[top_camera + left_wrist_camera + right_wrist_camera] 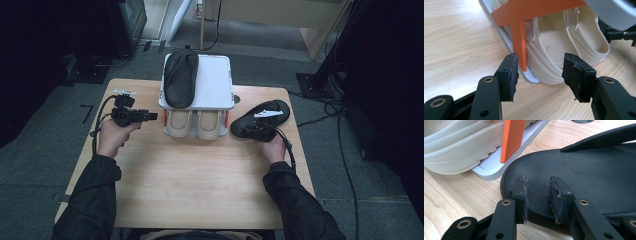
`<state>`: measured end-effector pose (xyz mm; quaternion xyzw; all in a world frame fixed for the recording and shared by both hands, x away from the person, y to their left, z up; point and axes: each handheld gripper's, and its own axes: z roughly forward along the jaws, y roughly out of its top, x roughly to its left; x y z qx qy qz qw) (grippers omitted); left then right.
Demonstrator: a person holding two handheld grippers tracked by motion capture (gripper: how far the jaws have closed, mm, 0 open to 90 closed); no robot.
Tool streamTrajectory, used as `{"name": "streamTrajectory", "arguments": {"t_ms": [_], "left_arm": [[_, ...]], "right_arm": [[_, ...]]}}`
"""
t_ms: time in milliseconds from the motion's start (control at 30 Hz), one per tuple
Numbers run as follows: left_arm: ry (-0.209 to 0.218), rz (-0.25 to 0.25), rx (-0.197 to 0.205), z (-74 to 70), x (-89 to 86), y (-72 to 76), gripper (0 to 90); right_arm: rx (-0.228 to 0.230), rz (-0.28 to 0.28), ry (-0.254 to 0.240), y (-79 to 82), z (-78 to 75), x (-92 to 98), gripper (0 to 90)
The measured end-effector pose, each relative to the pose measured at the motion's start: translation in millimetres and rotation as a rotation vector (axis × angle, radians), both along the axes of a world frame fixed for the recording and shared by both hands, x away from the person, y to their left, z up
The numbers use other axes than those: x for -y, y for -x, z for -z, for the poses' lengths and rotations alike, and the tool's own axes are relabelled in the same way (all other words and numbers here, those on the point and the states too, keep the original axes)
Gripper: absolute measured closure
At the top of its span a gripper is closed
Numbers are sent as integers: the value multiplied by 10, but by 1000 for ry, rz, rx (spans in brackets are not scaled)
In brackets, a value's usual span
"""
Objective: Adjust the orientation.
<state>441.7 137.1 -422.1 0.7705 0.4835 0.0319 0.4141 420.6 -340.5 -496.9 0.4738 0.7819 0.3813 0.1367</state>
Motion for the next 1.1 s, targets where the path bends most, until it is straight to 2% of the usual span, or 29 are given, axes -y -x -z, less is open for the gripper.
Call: {"name": "streamTrajectory", "arguments": {"t_ms": [133,233,400,467,633,800,933,1100], "left_arm": [[-6,-3,13,8,23,15,464],[-10,-3,42,16,39,31,464],[-17,-3,59,37,32,40,464],[-19,-4,55,40,6,28,464],[10,-35,58,38,-88,0,465],[-18,-38,52,57,-120,-35,465],[-5,-33,59,47,-123,-53,464],[-4,-33,62,55,-118,-81,465]], "right_arm": [[18,-1,-2,53,14,16,678],[17,-5,3,88,10,24,678],[19,-9,21,155,-2,40,677],[19,-9,18,183,-1,60,676],[11,-14,17,250,-8,109,676],[6,-15,6,316,-6,178,675],[9,-14,19,362,-12,215,672],[3,-12,7,403,-10,286,672]]}}
